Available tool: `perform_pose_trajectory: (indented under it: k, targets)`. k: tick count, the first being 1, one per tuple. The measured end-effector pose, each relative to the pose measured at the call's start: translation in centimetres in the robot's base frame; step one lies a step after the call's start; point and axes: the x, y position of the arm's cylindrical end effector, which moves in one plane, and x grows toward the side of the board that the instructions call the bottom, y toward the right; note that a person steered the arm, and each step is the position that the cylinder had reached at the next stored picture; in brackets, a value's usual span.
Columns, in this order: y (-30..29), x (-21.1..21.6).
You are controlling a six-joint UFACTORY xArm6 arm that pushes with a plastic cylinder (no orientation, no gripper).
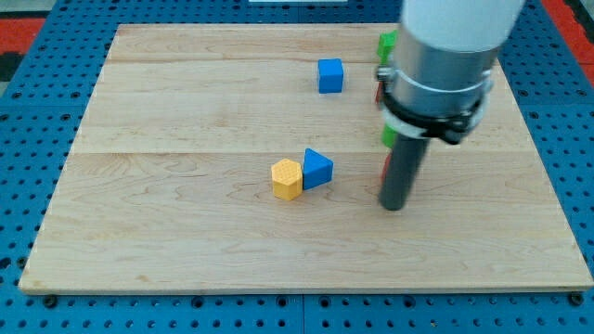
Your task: Slide the red circle right a bit
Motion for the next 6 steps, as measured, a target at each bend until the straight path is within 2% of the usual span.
perform_pose_trajectory:
  k: [1, 4, 6]
  targets:
    - [-3.1, -1.5]
    - [5.8, -0.1]
    - [-4.0, -1.0]
